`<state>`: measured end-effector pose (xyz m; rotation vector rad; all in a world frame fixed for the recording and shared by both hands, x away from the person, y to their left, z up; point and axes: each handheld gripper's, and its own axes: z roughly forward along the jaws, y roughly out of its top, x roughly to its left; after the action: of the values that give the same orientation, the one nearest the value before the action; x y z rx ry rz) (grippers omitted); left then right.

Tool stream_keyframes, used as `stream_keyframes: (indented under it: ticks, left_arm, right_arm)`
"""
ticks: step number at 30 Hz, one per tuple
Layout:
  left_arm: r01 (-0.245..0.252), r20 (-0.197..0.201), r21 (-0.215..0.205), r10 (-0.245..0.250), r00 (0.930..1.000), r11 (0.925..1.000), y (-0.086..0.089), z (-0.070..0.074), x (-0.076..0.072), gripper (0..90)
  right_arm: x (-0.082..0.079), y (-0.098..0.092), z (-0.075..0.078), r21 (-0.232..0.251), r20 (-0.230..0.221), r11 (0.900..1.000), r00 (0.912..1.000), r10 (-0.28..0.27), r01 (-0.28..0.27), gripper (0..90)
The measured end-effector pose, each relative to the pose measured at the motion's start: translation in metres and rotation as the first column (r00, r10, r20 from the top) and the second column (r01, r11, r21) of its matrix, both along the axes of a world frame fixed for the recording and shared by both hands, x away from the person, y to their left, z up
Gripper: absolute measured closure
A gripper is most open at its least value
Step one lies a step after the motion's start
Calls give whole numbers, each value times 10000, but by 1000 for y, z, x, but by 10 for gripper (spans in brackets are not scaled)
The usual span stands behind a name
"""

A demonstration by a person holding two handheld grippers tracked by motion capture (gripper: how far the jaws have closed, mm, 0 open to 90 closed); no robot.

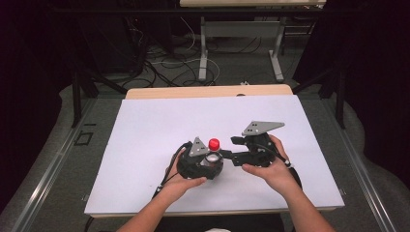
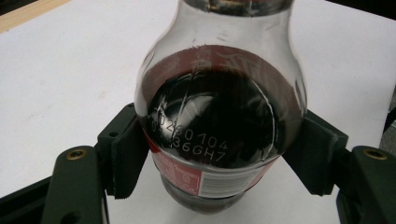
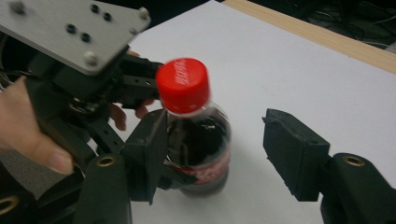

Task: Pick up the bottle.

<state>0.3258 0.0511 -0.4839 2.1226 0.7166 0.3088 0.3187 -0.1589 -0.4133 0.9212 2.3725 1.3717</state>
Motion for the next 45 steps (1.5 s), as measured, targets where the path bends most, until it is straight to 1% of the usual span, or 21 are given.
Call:
stream_keyframes:
  ticks: [1, 5, 7, 11, 20, 23, 26, 28, 29, 30, 31, 34, 35, 37, 38, 40, 41, 42, 43, 44, 45]
  left_arm:
    - [-26, 128, 91, 25, 9999, 10000, -1, -1, 1, 299]
    - [-41, 67, 86, 41, 10000, 10000, -3, -3, 2, 298]
    - [-43, 14, 70, 43, 10000, 10000, -5, -5, 2, 299]
    - [53, 17, 181, -53, 10000, 9998, -6, -5, 1, 299]
    - [263, -13, 115, -263, 9997, 9996, -9, -3, -3, 299]
    - [304, -41, 131, -304, 9995, 9995, -10, -2, -4, 299]
    - [356, 22, 123, -357, 9994, 9993, -9, -3, -4, 300]
    - [405, 31, 150, -406, 9992, 9991, -9, -2, -4, 300]
    - [461, -121, 118, -459, 9989, 9989, -8, -1, -4, 300]
    - [527, 32, 260, -528, 9986, 9983, -7, -1, -4, 300]
    - [505, -18, 182, -505, 9987, 9986, -7, -1, -5, 300]
    - [635, -84, 169, -633, 9980, 9978, -5, 0, -7, 300]
    - [651, 19, 98, -651, 9979, 9978, -5, -1, -7, 301]
    - [806, -10, 97, -806, 9967, 9967, -3, 0, -7, 301]
    - [906, -91, 49, -906, 9958, 9959, -2, 0, -7, 301]
    - [1097, -94, -10, -1098, 9939, 9940, -1, 1, -8, 300]
    - [1250, -163, 25, -1250, 9920, 9922, 0, 2, -8, 300]
    - [1274, -73, -40, -1275, 9918, 9918, 0, 1, -9, 300]
    - [1319, -15, -15, -1319, 9913, 9913, 1, 2, -10, 300]
    - [1485, -56, 80, -1484, 9889, 9889, 2, 4, -10, 300]
    - [1460, 75, -1, -1460, 9893, 9893, 1, 3, -11, 300]
  right_arm:
    - [0, 2, 0, 27, 95, 10000, 10000, 6, -6, 410]
    - [-1, 8, 2, 65, 136, 10000, 9999, 60, -61, 451]
    - [0, 14, 3, -60, 324, 9999, 9994, 92, -90, 484]
    - [1, 18, 4, -141, 301, 9998, 9994, 148, -144, 498]
    - [5, 26, 3, -153, 339, 9998, 9993, 156, -151, 579]
    - [4, 27, 4, -306, 378, 9994, 9992, 141, -130, 603]
    - [5, 27, 5, -466, 387, 9981, 9984, 409, -391, 610]
    - [5, 27, 5, -408, 465, 9979, 9976, 522, -504, 612]
    - [5, 27, 5, -408, 465, 9979, 9976, 522, -504, 612]
    - [7, 25, 5, -389, 418, 9966, 9964, 738, -722, 614]
    - [7, 25, 5, -389, 418, 9966, 9964, 738, -722, 614]
    - [11, 23, 7, -424, 376, 9884, 9883, 1476, -1460, 616]
    - [12, 22, 8, -483, 239, 9848, 9855, 1679, -1666, 616]
    - [13, 23, 8, -433, 331, 9817, 9818, 1870, -1855, 616]
    - [15, 22, 10, -610, 216, 9708, 9721, 2336, -2319, 617]
    - [17, 22, 12, -668, 169, 9575, 9592, 2823, -2806, 617]
    - [17, 22, 12, -668, 169, 9575, 9592, 2823, -2806, 617]
    - [19, 22, 15, -900, 131, 9392, 9425, 3339, -3315, 617]
    - [19, 22, 15, -900, 131, 9392, 9425, 3339, -3315, 617]
    - [21, 23, 17, -949, 139, 9186, 9221, 3866, -3837, 617]
    - [21, 23, 17, -949, 139, 9186, 9221, 3866, -3837, 617]
